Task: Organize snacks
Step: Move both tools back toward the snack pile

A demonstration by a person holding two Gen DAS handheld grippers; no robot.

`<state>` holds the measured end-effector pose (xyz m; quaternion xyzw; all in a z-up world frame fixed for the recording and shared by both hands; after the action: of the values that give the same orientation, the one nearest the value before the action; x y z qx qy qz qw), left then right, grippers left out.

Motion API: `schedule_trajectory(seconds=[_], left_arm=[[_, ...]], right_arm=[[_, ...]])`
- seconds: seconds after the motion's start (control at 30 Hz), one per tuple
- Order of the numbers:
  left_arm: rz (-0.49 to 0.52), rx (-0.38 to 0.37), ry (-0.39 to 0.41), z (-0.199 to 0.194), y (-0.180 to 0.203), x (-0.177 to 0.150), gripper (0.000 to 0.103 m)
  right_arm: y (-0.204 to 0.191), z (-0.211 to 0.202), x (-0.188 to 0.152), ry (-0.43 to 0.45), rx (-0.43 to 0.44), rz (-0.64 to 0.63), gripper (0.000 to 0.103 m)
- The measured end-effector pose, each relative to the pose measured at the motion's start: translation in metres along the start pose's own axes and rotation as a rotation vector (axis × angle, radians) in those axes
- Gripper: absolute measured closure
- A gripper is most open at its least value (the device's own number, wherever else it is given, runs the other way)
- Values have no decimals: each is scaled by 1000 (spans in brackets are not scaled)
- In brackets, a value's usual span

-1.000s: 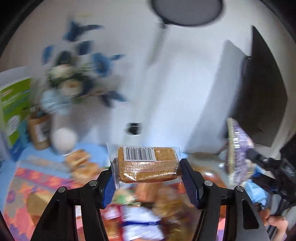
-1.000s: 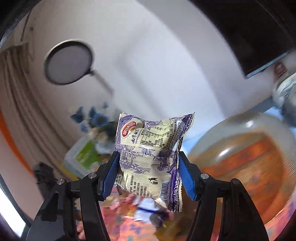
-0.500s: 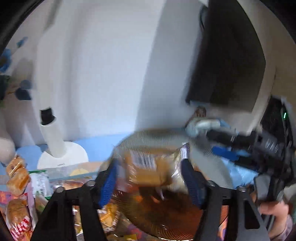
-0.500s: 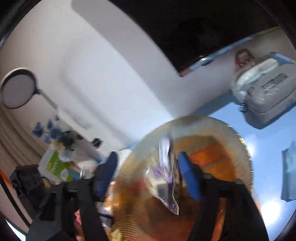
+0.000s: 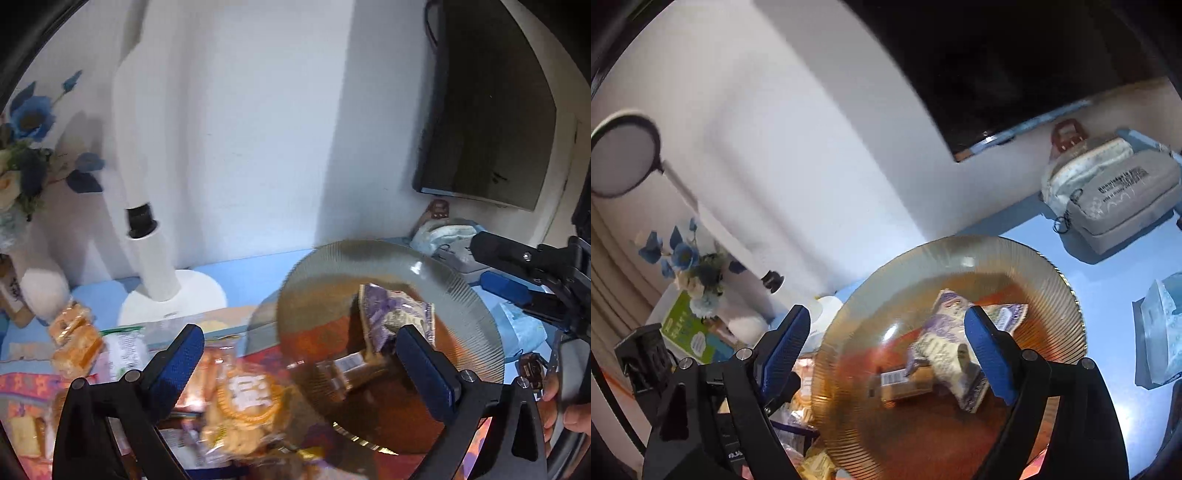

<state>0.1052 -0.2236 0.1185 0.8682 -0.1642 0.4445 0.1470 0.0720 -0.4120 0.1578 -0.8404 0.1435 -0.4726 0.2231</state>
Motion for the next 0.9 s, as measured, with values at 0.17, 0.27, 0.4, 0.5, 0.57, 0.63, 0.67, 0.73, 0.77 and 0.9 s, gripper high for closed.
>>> schedule_trajectory(seconds=[0.17, 0.27, 0.4, 0.5, 0.57, 0.63, 0.67, 0.73, 0.77, 0.9], left_arm=[[-61, 51, 19, -32, -42, 4, 0], [-89, 103, 32, -54, -72, 5, 0], [-117, 211, 46, -89, -121, -3, 0], [-133, 287, 38, -111, -161, -18, 0], [-155, 341, 20, -119, -188, -31, 0], [-181, 392, -2, -127, -216, -45, 0], [-198, 415, -18, -129, -232, -55, 0], [-226, 427, -39, -133, -252, -69, 0], [-242, 431, -51, -133, -261, -78, 0], [-299, 438, -104, -122, -290, -112, 0]], right_arm=[[-45, -6, -9, 8, -5, -84, 11], [-78, -7, -22, -2, -3, -136, 4], [-119, -10, -48, 7, -28, -235, 0], [-143, -9, -71, -12, -53, -323, 0], [-154, -4, -88, -44, -63, -357, 0], [-159, 3, -104, -76, -73, -383, 0], [-161, 7, -114, -92, -80, -395, 0], [-162, 17, -130, -125, -100, -412, 0], [-162, 21, -138, -140, -109, -415, 0], [-146, 39, -168, -204, -162, -413, 0]])
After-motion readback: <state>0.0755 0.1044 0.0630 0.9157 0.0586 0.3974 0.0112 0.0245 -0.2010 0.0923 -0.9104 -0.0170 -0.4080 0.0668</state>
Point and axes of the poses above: each gripper's, at about its wrist camera, not at the fingertips, and z roughly the way its jaws point, y to its right, x to its top, the point moved 3 cm from there along z, roughly the way its jaws point, and after that the axes turned 4 degrees about y, right-handed, at the moved point
